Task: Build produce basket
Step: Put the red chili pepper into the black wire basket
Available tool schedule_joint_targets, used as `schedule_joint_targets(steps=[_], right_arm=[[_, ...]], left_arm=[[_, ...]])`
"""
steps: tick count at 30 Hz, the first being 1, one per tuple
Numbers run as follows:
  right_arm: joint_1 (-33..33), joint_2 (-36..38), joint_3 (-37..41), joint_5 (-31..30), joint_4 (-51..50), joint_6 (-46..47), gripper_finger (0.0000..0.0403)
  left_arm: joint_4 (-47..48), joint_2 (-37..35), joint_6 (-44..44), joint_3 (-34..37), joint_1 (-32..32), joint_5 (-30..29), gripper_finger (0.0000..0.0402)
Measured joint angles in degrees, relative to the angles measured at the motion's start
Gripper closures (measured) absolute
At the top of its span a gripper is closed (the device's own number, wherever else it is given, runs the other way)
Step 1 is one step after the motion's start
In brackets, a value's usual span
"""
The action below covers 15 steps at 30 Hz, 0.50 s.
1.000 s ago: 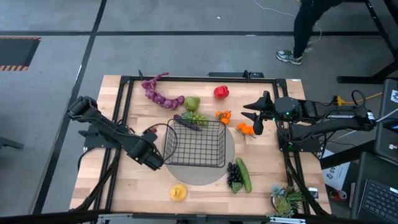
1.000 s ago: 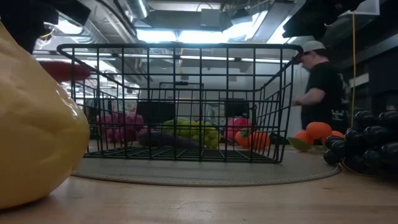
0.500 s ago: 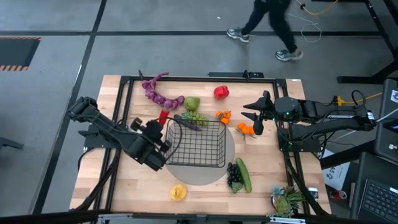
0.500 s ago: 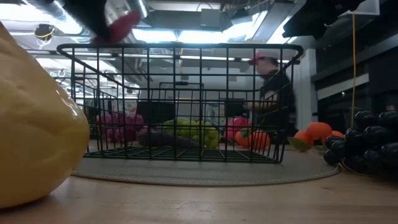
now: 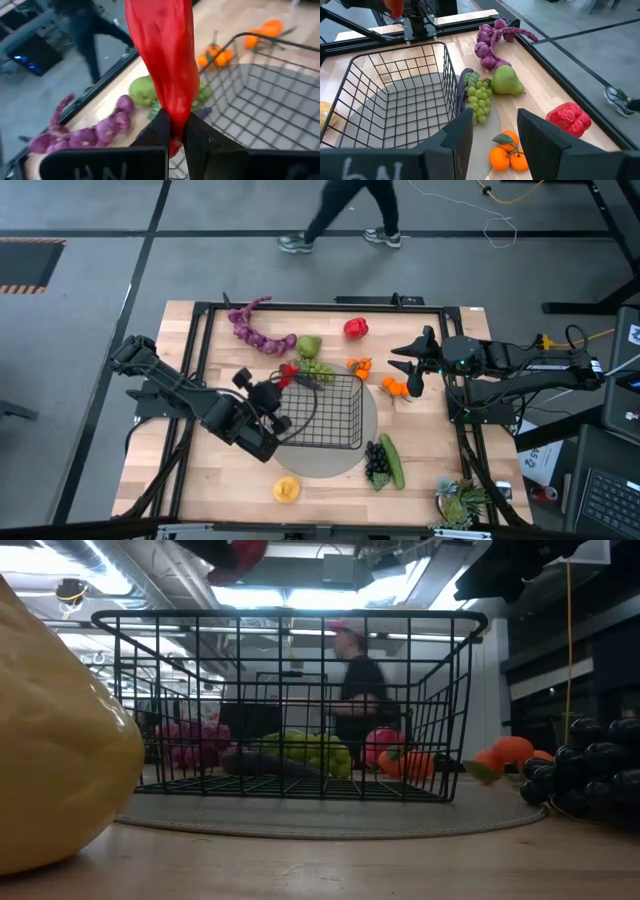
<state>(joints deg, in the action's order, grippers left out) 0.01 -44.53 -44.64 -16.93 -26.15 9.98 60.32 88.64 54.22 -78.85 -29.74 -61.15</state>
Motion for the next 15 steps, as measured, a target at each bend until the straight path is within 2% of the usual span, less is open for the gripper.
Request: schedule_joint_targets(steps=[4, 11, 15], right_arm=[[0.0, 0.0, 0.0, 0.0, 0.0, 0.0, 0.0248], [0.0, 0.0, 0.0, 0.0, 0.0, 0.0, 0.0248], [0.0, 0.0, 0.0, 0.0, 0.0, 0.0, 0.0248]], left_arm=[[-3.2, 0.0, -3.4, 0.0, 0.0, 0.5, 0.0375], [-3.9, 0.0, -3.8, 0.0, 0.0, -0.8, 0.0313], [-3.9, 0.0, -3.8, 0.0, 0.0, 0.3, 0.0305]])
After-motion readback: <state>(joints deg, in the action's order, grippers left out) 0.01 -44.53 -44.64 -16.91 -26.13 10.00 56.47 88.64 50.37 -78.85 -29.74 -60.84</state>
